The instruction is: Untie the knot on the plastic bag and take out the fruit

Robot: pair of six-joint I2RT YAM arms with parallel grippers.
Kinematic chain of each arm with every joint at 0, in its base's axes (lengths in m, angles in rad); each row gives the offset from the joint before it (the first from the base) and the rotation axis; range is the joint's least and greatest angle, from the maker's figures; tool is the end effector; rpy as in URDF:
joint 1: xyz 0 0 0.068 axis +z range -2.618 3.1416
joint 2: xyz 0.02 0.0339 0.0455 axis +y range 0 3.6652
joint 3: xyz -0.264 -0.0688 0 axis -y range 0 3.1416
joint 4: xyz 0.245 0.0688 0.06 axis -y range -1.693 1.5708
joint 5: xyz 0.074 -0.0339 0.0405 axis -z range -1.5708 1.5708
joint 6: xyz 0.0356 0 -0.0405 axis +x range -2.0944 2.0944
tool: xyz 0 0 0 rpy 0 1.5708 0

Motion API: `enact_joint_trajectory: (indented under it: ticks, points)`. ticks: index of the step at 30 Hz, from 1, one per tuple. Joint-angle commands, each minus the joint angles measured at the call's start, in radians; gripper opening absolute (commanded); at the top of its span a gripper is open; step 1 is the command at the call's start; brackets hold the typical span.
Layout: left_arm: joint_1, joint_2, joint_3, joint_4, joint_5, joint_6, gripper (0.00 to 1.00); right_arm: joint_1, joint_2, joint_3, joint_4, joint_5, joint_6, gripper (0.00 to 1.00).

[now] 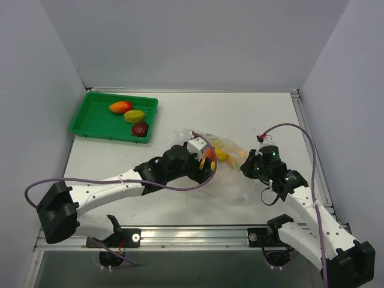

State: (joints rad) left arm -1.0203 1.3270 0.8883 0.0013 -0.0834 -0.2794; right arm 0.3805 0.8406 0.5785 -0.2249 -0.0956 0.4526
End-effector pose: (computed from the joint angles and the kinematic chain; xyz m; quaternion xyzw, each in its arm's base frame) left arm 0.1609 -0.2565 0.2736 0.2843 0.7939 -0.2965 0.4483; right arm 0.1778 0.0748 0.2534 0.0062 0.8561 0.2459 0.4546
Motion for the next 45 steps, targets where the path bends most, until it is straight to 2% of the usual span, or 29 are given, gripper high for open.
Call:
enact_joint_trajectory:
  ticks: [1,5,9,12,13,16,17,19,21,23,28,29,33,34,36,37,40,41,45]
  points:
    - [0.009,-0.075,0.112,0.0,0.083,0.019,0.24,-0.002,0.018,0.049,-0.014,0.031,0.006,0.0]
    - [0.081,-0.101,0.208,-0.032,0.083,0.017,0.23,0.0,0.017,0.043,-0.019,0.017,0.009,0.0]
    - [0.228,-0.11,0.3,-0.052,0.068,-0.004,0.21,0.0,0.008,0.032,-0.031,0.013,0.003,0.0]
    - [0.394,-0.114,0.313,-0.049,-0.045,-0.043,0.2,0.0,-0.001,0.026,-0.04,0.004,0.003,0.0]
    - [0.487,-0.106,0.311,-0.049,-0.09,-0.088,0.19,0.001,-0.005,0.023,-0.04,0.0,0.003,0.0]
    - [0.642,-0.081,0.29,-0.075,-0.156,-0.241,0.1,0.001,-0.009,0.021,-0.044,-0.007,0.0,0.0]
    - [0.742,-0.06,0.275,-0.069,-0.153,-0.276,0.1,0.001,-0.009,0.021,-0.045,-0.007,-0.002,0.0]
    - [0.823,-0.042,0.232,-0.017,-0.153,-0.351,0.11,0.001,-0.006,0.024,-0.045,-0.009,-0.006,0.0]
    - [0.906,-0.006,0.178,0.092,-0.173,-0.374,0.12,0.001,-0.008,0.027,-0.047,-0.016,-0.011,0.0]
    - [0.957,0.061,0.187,0.12,-0.197,-0.369,0.13,0.001,-0.008,0.029,-0.047,-0.024,-0.018,0.0]
    - [1.014,0.26,0.259,0.137,-0.223,-0.38,0.28,0.0,0.005,0.029,-0.048,-0.032,-0.026,0.0]
    - [1.054,0.29,0.282,0.14,-0.226,-0.386,0.29,0.001,0.008,0.029,-0.048,-0.032,-0.026,0.0]
    - [1.08,0.417,0.346,0.124,-0.246,-0.377,0.36,0.001,0.009,0.032,-0.05,-0.035,-0.026,0.0]
    - [1.082,0.451,0.356,0.118,-0.251,-0.379,0.46,0.001,0.011,0.032,-0.05,-0.038,-0.028,0.0]
    - [1.086,0.483,0.366,0.112,-0.243,-0.377,0.59,0.001,0.009,0.035,-0.053,-0.038,-0.031,0.0]
    - [1.088,0.489,0.367,0.109,-0.239,-0.377,0.78,0.001,0.012,0.035,-0.053,-0.035,-0.032,0.0]
    - [1.088,0.489,0.36,0.109,-0.217,-0.368,0.94,-0.002,0.014,0.034,-0.053,-0.027,-0.035,0.0]
    - [1.088,0.486,0.357,0.112,-0.213,-0.366,0.97,0.001,0.015,0.035,-0.051,-0.029,-0.035,0.0]
    - [1.086,0.442,0.345,0.091,-0.194,-0.345,0.97,0.001,0.025,0.041,-0.053,-0.038,-0.038,0.0]
